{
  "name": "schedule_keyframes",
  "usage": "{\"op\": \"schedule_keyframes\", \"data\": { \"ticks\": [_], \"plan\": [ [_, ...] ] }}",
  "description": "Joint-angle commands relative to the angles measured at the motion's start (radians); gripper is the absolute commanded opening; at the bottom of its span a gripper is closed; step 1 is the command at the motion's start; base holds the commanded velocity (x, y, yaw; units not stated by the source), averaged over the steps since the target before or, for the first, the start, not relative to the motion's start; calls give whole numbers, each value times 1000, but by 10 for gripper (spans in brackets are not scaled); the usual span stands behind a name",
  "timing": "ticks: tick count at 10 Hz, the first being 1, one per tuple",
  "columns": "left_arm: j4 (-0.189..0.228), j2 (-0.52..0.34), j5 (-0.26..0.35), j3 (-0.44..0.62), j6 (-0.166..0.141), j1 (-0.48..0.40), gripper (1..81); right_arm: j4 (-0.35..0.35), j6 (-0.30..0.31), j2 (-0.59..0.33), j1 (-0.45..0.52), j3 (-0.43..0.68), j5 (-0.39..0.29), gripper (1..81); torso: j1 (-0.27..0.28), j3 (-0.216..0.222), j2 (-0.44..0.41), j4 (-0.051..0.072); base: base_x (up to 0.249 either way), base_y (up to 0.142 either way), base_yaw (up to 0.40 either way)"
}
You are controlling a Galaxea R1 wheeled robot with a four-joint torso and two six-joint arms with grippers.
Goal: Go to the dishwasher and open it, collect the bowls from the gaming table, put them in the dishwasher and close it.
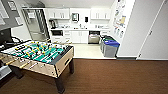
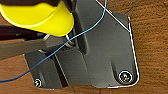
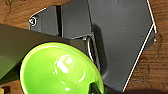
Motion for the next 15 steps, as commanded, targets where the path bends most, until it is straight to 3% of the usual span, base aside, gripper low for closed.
{"op": "schedule_keyframes", "data": {
  "ticks": [1,15],
  "plan": [
    [8,-8,32,0,6,-30,10,-8,-2,0,38,6,-46,10,0,0,0,0,132,0,0],
    [10,-7,32,0,6,-30,10,-7,-3,2,41,6,-49,10,-1,0,0,0,143,0,0]
  ]
}}
